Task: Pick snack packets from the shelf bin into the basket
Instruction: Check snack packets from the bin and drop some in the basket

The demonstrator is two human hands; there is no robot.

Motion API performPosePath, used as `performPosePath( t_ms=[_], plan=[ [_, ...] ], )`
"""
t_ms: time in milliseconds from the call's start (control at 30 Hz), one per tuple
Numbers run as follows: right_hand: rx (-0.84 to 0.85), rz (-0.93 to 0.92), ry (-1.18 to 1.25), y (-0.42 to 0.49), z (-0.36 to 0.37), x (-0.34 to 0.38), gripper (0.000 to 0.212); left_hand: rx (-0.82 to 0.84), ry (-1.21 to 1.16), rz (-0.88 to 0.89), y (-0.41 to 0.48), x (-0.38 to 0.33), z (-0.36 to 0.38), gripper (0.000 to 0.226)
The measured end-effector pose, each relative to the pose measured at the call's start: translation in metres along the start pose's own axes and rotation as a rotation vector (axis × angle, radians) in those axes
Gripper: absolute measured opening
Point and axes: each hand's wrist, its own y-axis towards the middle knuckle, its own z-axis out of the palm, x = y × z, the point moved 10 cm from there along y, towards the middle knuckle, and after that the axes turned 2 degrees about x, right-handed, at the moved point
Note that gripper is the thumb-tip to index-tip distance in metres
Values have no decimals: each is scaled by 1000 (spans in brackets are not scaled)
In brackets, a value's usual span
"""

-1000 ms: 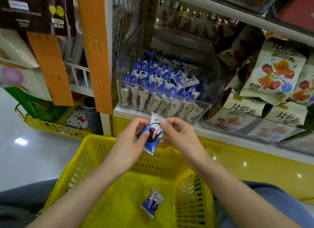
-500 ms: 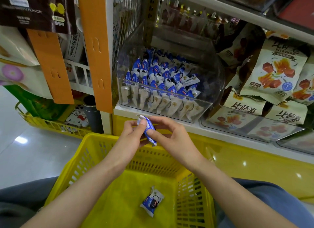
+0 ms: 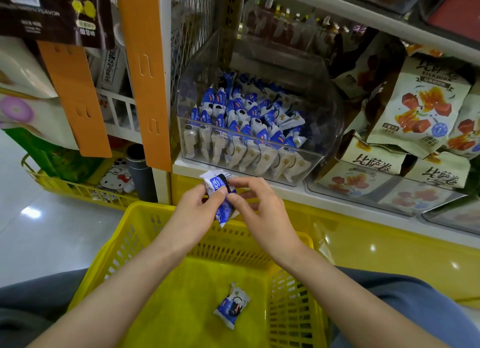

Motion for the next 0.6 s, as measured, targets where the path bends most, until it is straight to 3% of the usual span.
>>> performPosePath(
  t_ms=[333,467,600],
  plan=[
    [-19,-6,-109,-1,-6,0,19,-3,253,129,-2,-5,2,16],
    [-6,12,-160,-1,-5,-1,22,8,233,97,-1,-1,4,10],
    [-11,25,-98,2,-5,-1,20,-3,157,64,0,2,1,17]
  ],
)
